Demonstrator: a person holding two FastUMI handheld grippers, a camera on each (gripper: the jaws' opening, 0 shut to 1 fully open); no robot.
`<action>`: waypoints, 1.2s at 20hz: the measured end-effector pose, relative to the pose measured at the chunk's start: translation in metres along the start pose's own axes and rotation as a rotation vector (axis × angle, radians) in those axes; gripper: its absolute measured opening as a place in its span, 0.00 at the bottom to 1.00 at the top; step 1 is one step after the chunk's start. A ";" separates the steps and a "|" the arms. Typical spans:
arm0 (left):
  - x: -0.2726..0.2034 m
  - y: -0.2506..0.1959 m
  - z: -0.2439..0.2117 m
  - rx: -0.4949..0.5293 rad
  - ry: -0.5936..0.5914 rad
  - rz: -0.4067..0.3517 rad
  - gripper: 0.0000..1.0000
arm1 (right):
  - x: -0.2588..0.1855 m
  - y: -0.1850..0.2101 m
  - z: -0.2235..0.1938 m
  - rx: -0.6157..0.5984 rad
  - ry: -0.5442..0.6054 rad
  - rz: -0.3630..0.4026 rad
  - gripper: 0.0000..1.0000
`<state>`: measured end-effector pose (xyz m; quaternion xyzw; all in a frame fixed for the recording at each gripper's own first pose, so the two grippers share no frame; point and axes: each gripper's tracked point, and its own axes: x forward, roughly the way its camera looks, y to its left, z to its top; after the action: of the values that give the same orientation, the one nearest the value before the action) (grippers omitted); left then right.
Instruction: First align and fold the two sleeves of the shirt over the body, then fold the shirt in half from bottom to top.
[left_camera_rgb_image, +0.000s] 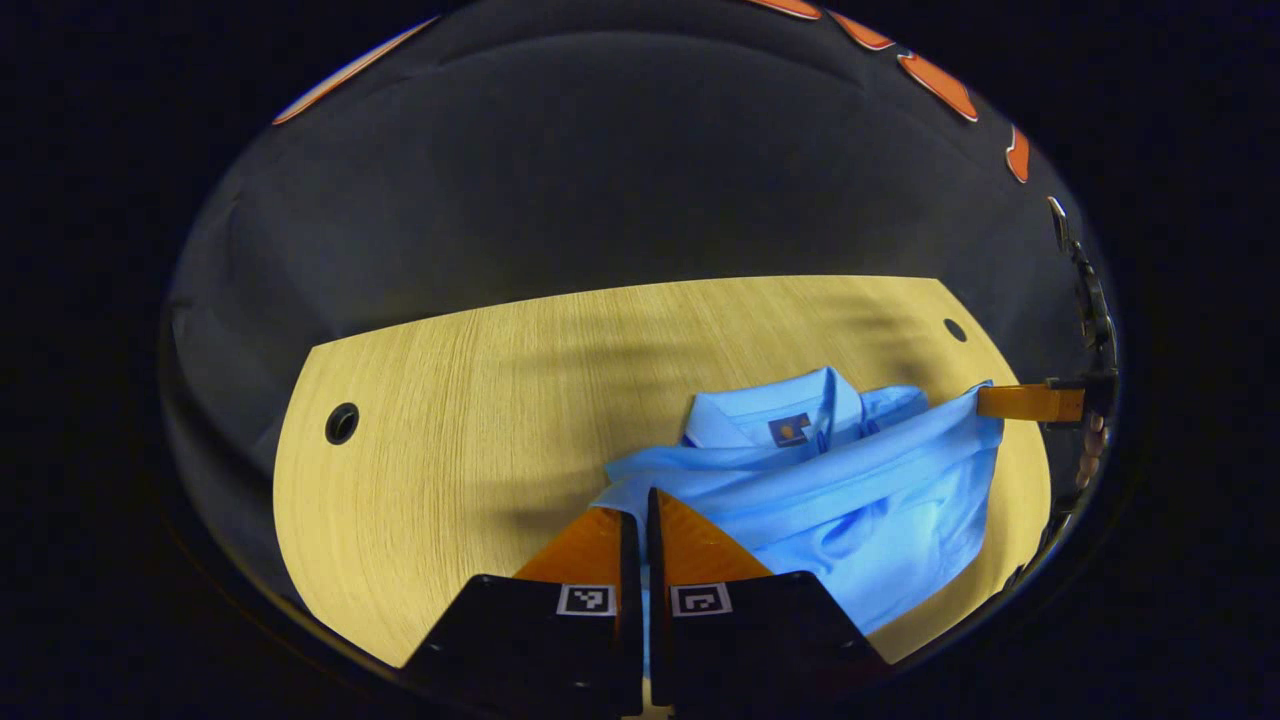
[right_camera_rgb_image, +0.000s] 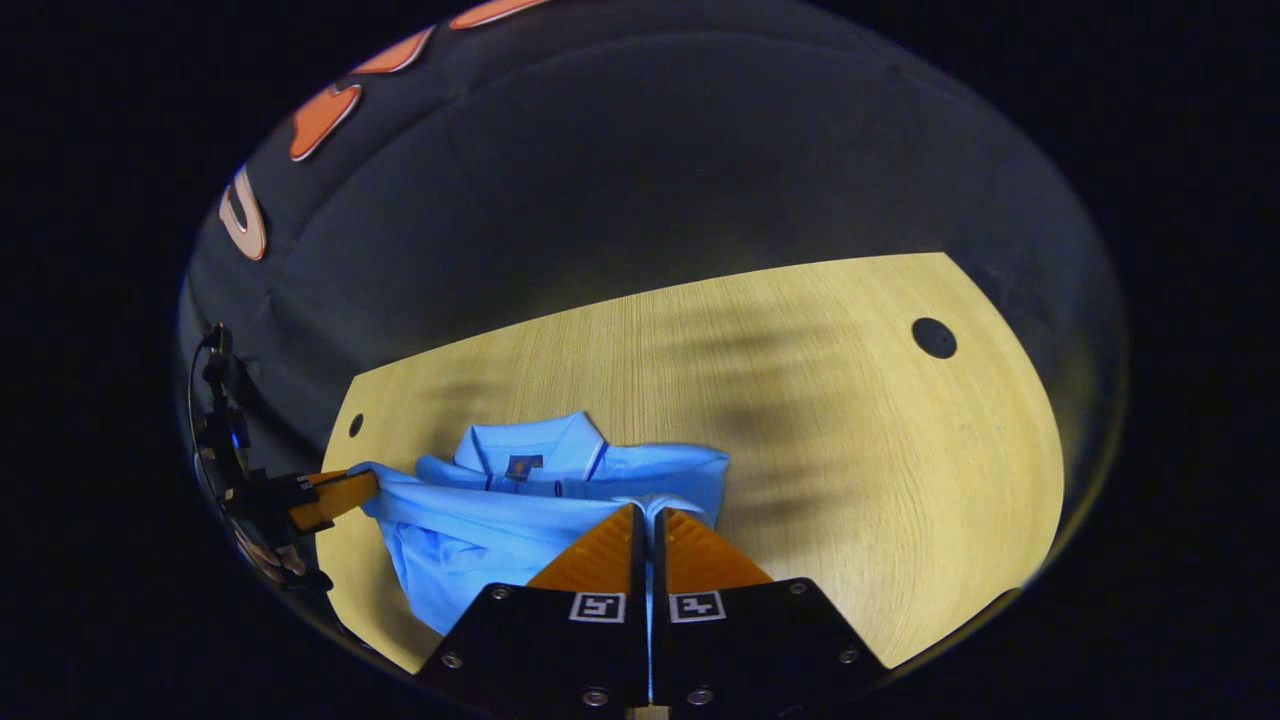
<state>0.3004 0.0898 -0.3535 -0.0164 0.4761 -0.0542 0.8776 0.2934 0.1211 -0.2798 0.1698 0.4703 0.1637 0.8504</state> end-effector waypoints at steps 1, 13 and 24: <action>0.004 0.002 0.005 0.014 -0.012 0.017 0.08 | 0.007 0.001 0.005 0.042 -0.006 0.010 0.03; -0.038 0.004 0.026 0.023 -0.104 0.020 0.94 | -0.043 0.008 0.032 -0.075 -0.178 -0.055 0.78; -0.196 -0.014 0.075 0.073 -0.416 -0.056 1.00 | -0.192 0.070 0.050 -0.155 -0.506 -0.096 0.97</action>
<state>0.2556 0.0956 -0.1478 -0.0084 0.2818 -0.0912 0.9551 0.2314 0.0922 -0.0812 0.1173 0.2362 0.1111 0.9582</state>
